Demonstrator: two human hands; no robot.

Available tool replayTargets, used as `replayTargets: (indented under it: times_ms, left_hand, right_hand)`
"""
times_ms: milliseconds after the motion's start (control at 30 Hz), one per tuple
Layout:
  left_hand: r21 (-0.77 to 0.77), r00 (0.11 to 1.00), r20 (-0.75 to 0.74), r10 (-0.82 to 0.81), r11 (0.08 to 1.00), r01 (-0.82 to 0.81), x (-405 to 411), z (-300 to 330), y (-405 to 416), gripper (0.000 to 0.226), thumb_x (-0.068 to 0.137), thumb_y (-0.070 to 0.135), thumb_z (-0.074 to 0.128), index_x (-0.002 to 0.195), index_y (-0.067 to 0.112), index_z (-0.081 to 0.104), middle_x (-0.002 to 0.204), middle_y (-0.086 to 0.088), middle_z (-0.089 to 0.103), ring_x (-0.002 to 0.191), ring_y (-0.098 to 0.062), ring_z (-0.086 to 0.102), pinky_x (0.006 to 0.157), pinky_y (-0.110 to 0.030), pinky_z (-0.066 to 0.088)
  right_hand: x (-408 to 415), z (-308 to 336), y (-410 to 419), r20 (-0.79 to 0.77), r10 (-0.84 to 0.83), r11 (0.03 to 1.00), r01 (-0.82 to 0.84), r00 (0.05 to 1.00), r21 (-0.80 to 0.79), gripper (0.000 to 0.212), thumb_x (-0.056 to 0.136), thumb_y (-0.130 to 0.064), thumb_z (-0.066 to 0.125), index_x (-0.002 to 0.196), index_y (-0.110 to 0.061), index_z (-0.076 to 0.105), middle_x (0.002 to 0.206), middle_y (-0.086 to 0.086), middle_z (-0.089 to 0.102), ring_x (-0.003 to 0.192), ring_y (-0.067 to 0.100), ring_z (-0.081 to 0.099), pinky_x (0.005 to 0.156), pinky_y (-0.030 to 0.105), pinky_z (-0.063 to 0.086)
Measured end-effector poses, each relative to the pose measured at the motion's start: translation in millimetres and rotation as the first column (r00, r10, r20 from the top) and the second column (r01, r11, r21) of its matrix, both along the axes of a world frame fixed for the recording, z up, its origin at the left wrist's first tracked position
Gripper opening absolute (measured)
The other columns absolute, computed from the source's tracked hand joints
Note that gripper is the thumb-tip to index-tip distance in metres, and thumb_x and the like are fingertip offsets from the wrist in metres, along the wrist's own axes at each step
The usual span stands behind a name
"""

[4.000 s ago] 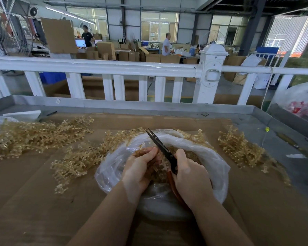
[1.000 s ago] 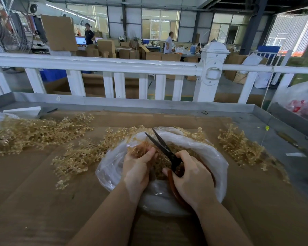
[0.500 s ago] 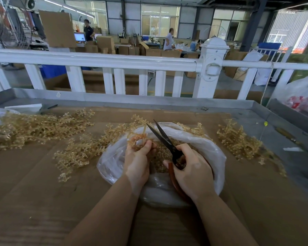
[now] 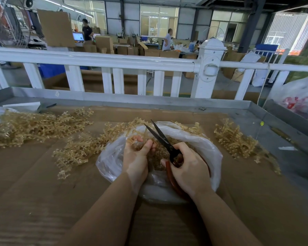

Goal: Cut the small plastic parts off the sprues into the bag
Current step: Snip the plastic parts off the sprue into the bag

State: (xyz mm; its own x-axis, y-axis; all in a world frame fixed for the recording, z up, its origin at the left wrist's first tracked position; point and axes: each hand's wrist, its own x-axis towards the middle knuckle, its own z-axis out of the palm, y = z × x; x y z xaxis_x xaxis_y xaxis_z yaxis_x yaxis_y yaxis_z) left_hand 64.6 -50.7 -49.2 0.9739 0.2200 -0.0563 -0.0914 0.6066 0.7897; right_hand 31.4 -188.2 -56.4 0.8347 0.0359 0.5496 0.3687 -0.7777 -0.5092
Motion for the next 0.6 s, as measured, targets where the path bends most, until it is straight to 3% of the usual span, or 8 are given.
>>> replayTargets:
  times_ms: [167,300,400,533,600]
  left_hand:
    - [-0.039,0.999,0.003,-0.046,0.998,0.046,-4.3,0.1,2.4,0.030,0.082,-0.006,0.064,0.103,0.011,0.052,0.091,-0.011,0.064,0.082,-0.022,0.067,0.082,-0.039,0.056]
    - [-0.001,0.999,-0.001,-0.036,0.999,0.036,-4.5,0.8,0.9,0.029,0.082,-0.012,0.061,0.092,0.012,0.047,0.081,-0.008,0.060,0.083,-0.023,0.063,0.086,-0.040,0.052]
    - [-0.068,0.999,-0.037,-0.007,0.998,0.004,-0.8,0.4,0.3,0.025,0.083,-0.013,0.058,0.089,0.011,0.050,0.088,-0.011,0.060,0.090,-0.025,0.061,0.093,-0.044,0.049]
    - [-0.135,0.998,-0.065,-0.002,0.991,-0.007,2.8,-0.2,2.3,0.030,0.085,-0.013,0.057,0.110,0.003,0.052,0.092,-0.013,0.064,0.081,-0.021,0.065,0.082,-0.037,0.055]
    - [-0.158,0.998,-0.062,0.000,0.987,-0.010,4.1,-0.4,3.3,0.027,0.085,-0.014,0.055,0.104,0.004,0.054,0.089,-0.012,0.065,0.073,-0.017,0.066,0.068,-0.029,0.058]
  right_hand:
    - [0.1,-1.1,-0.5,-0.004,0.008,1.000,-0.008,1.000,0.026,0.037,0.077,-0.041,0.075,0.106,-0.024,0.060,0.093,-0.010,0.065,0.089,0.006,0.057,0.076,0.015,0.041]
    - [0.1,-2.0,-0.5,0.007,0.006,0.999,-0.006,1.000,0.037,0.037,0.076,-0.041,0.076,0.106,-0.026,0.059,0.093,-0.012,0.065,0.088,0.004,0.057,0.076,0.013,0.040]
    - [-0.4,-2.6,-1.0,0.018,0.014,0.999,-0.015,1.000,0.033,0.037,0.076,-0.040,0.076,0.106,-0.026,0.059,0.092,-0.013,0.064,0.087,0.004,0.058,0.076,0.015,0.044]
    - [-1.1,-1.6,0.0,-0.006,0.057,0.998,-0.057,0.998,-0.038,0.036,0.077,-0.044,0.073,0.107,-0.029,0.058,0.093,-0.014,0.063,0.089,0.001,0.055,0.075,0.011,0.040]
    - [-1.1,-0.8,0.9,-0.005,0.053,0.995,-0.054,0.999,-0.082,0.037,0.078,-0.045,0.072,0.109,-0.027,0.059,0.094,-0.013,0.063,0.089,0.003,0.056,0.075,0.013,0.040]
